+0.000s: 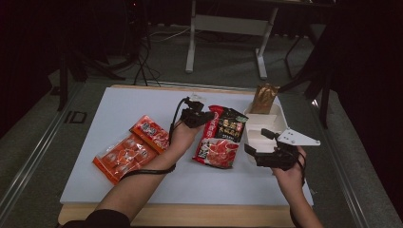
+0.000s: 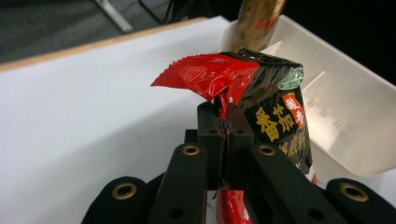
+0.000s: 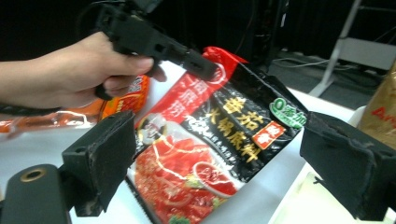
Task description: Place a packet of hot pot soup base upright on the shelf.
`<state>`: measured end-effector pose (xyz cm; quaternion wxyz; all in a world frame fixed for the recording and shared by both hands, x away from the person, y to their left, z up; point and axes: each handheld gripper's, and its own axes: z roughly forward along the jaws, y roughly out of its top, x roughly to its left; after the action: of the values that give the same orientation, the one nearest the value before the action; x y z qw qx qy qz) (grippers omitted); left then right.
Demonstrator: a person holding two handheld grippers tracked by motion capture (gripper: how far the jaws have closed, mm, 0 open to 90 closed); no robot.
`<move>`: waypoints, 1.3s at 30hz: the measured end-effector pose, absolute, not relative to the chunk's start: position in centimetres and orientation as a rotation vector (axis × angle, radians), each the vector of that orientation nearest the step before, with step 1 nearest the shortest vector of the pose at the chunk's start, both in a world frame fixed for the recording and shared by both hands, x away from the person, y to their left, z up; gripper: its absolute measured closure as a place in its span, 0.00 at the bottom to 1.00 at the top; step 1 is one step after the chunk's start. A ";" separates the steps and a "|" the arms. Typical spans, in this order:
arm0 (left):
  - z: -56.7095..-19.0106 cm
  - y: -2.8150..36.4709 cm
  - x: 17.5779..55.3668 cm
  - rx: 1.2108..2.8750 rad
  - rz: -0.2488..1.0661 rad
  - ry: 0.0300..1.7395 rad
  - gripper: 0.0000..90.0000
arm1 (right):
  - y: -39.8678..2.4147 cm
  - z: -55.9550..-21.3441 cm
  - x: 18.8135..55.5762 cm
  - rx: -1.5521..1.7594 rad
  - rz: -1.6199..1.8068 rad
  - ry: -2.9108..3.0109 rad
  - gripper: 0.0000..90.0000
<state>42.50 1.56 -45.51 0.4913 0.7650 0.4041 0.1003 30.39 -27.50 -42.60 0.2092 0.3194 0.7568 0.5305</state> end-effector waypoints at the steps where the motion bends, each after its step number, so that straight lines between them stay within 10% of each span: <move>1: -45.4 1.6 42.3 1.847 0.240 0.979 0.98 | -27.4 -42.6 30.4 0.896 1.478 2.096 0.12; 26: -40.8 4.9 37.9 1.656 0.177 0.751 0.98 | -27.1 -40.6 31.5 0.961 1.495 2.104 0.27; 39: -40.8 5.3 36.2 1.523 0.134 0.669 0.98 | -26.3 -40.0 32.4 0.970 1.607 2.080 0.54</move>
<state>36.18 5.30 -40.80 0.6714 0.6763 0.2970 0.0596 32.35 -26.28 -40.01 0.1690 0.3412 0.7317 0.5654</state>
